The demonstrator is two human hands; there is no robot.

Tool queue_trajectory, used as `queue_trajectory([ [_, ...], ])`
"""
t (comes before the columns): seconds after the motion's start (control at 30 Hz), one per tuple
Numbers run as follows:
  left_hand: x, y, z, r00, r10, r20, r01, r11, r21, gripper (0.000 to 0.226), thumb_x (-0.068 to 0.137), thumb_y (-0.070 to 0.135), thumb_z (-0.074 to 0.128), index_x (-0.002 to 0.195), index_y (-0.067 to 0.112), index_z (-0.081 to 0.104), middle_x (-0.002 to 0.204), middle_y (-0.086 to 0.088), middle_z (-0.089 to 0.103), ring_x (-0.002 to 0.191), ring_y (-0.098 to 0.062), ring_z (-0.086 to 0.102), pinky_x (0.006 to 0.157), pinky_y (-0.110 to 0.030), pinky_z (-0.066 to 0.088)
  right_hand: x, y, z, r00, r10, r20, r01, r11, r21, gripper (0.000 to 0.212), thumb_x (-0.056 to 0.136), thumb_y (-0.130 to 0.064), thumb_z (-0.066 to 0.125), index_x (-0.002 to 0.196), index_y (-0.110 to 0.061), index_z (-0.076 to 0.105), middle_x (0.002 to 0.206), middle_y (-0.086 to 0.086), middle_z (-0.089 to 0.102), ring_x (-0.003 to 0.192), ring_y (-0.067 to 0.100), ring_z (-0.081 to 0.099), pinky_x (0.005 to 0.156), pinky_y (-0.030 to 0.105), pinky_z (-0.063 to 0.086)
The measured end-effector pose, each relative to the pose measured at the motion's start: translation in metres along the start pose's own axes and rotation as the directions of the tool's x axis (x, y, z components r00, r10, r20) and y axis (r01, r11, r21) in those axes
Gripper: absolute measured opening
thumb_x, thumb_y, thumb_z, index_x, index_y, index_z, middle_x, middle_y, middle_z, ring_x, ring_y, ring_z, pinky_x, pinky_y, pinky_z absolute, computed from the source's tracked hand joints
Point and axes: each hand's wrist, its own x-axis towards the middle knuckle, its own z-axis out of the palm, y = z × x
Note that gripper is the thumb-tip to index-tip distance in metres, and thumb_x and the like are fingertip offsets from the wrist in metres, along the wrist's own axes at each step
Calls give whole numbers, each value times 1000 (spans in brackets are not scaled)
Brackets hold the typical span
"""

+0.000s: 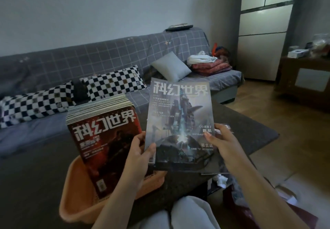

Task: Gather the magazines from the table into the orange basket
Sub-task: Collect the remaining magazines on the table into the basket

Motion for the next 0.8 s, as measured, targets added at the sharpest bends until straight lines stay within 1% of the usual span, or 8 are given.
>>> queue_trajectory([
  [0.1, -8, 7, -33, 1000, -4, 27, 5, 999, -34, 38, 94, 10, 55, 112, 43, 50, 112, 5, 68, 101, -16, 67, 84, -37, 54, -2, -6, 30, 996, -32, 83, 30, 999, 20, 22, 88, -16, 62, 109, -20, 58, 91, 1, 74, 85, 18, 71, 70, 35, 55],
  [0.2, -16, 13, -66, 999, -25, 33, 28, 995, -94, 42, 87, 15, 61, 114, 47, 54, 113, 8, 70, 104, -16, 67, 86, -39, 52, -4, -9, 60, 988, -37, 148, 26, 997, 74, 22, 89, -9, 58, 111, -13, 57, 101, 11, 71, 94, 28, 67, 83, 44, 54],
  [0.33, -21, 17, -103, 996, 15, -85, -25, 993, -118, 38, 76, 34, 62, 112, 45, 61, 115, 6, 70, 103, -18, 69, 82, -43, 56, -4, -5, 95, 970, -62, 236, 62, 998, 8, 21, 89, -12, 59, 110, -16, 59, 96, 2, 73, 92, 20, 68, 82, 38, 54],
  [0.47, -27, 19, -129, 963, 130, -237, -124, 991, 39, 25, 78, 43, 59, 101, 44, 67, 106, 7, 73, 93, -13, 72, 72, -33, 59, -1, 3, 127, 947, -42, 319, 62, 997, -54, 15, 88, -18, 62, 102, -22, 60, 91, -2, 74, 84, 16, 70, 77, 38, 54],
  [0.57, -26, 13, -147, 921, 155, -357, -97, 980, 176, 20, 82, 40, 62, 101, 39, 68, 103, 7, 73, 91, -10, 71, 76, -34, 58, 5, 10, 148, 937, -52, 345, 109, 983, -148, 14, 87, -21, 62, 99, -28, 61, 91, -9, 73, 82, 8, 70, 75, 34, 55],
  [0.63, -24, 6, -155, 890, 147, -432, -35, 966, 255, 13, 86, 29, 65, 93, 40, 67, 101, 7, 70, 92, -10, 67, 80, -34, 54, 8, 15, 158, 935, -61, 349, 149, 961, -231, 13, 87, -23, 63, 94, -33, 61, 89, -10, 73, 79, 0, 68, 71, 25, 53],
  [0.7, -24, -4, -160, 864, 181, -471, 13, 925, 379, 19, 86, 23, 68, 83, 41, 64, 95, 8, 68, 89, -8, 63, 76, -29, 50, 11, 22, 165, 938, -87, 336, 209, 915, -345, 12, 86, -25, 64, 90, -36, 61, 87, -13, 70, 77, -7, 65, 62, 11, 46],
  [0.8, -25, -18, -165, 834, 237, -499, 54, 864, 501, 19, 81, 20, 74, 85, 36, 66, 85, 10, 66, 82, -5, 61, 67, -21, 45, 16, 33, 171, 937, -113, 331, 275, 823, -497, 24, 85, -26, 65, 108, -29, 63, 102, -12, 67, 91, 1, 61, 64, 11, 41],
])
